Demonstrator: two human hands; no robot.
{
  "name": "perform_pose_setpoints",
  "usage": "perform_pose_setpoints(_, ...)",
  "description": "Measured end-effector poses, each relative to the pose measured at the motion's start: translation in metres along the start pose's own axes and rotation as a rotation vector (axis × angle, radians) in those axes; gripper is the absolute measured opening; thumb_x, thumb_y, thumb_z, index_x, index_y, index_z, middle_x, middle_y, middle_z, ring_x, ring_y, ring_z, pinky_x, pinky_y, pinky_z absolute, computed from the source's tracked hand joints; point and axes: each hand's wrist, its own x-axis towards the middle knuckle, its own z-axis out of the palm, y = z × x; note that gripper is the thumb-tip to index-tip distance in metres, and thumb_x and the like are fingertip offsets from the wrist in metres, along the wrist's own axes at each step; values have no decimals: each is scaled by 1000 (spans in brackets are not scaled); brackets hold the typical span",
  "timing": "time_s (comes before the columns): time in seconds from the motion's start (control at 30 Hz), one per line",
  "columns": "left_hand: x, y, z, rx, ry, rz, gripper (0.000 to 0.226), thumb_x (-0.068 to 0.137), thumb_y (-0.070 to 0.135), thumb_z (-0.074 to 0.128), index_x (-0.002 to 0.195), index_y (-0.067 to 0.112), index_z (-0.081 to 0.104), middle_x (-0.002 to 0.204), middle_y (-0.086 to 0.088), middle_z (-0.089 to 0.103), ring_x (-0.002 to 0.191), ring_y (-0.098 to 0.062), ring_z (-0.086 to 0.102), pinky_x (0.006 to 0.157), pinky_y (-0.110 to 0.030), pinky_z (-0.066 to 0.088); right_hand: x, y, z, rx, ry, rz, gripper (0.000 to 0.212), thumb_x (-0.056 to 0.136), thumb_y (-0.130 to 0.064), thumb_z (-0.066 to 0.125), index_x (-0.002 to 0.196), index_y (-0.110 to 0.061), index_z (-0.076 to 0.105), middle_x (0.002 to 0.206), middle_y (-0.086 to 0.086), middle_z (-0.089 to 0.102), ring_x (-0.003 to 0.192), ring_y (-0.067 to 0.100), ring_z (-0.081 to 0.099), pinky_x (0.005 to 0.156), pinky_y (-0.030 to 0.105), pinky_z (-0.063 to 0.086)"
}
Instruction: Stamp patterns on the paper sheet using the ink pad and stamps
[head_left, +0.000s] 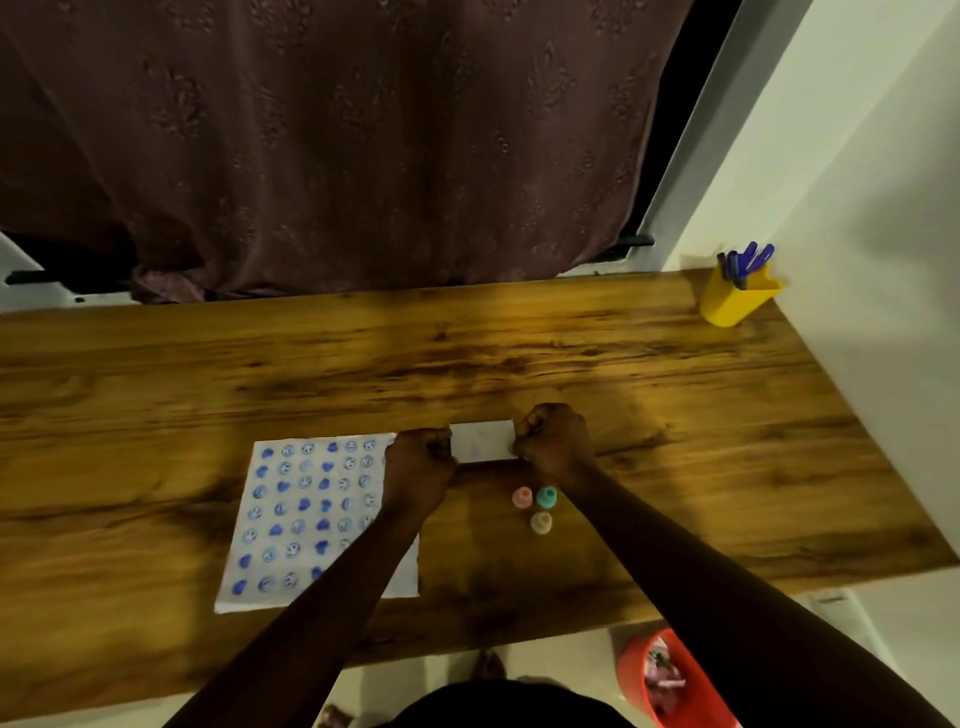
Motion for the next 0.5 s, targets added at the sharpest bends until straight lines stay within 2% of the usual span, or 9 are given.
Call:
perform_pose_setpoints(0.1, 2, -1, 1, 15, -8, -10, 36, 84, -2, 74, 119, 9, 74, 122, -12, 76, 113, -31, 72, 97, -46, 59, 3, 3, 3, 8, -3, 5, 20, 73, 0, 83, 91, -1, 75, 94, 8, 75, 86, 17, 69, 69, 24, 51)
perform_pose_setpoints(0.2, 3, 0, 1, 19, -28, -11, 39, 86, -2, 72, 123, 10, 74, 127, -12, 76, 118, -29, 71, 100, -46, 59, 5, 4, 5, 3, 0, 9, 17, 73, -2, 83, 89, -3, 76, 94, 7, 76, 88, 17, 70, 74, 28, 56)
perform_pose_setpoints(0.27, 2, 1, -1, 34, -32, 11, 38, 86, -3, 70, 122, 10, 75, 125, -12, 76, 116, -29, 72, 96, -39, 60, 8, 6, 7, 3, 5, 0, 18, 73, -2, 84, 88, -3, 76, 93, 7, 76, 89, 18, 71, 77, 30, 57)
perform_pose_setpoints(0.33, 3, 2, -1, 59, -40, 38, 35, 85, -3, 69, 117, 10, 78, 121, -12, 78, 111, -29, 74, 86, -29, 57, 8, 7, 7, -4, 7, -11, 18, 72, -3, 84, 88, -3, 75, 93, 7, 76, 89, 18, 71, 76, 30, 58)
perform_pose_setpoints(0.5, 6, 5, -10, 79, -95, 55, 30, 83, 0, 74, 111, 8, 79, 115, -12, 79, 106, -29, 75, 76, -20, 52, 9, 6, 7, -52, -13, -36, 22, 71, -6, 84, 89, -6, 72, 90, 3, 75, 81, 15, 69, 68, 26, 55)
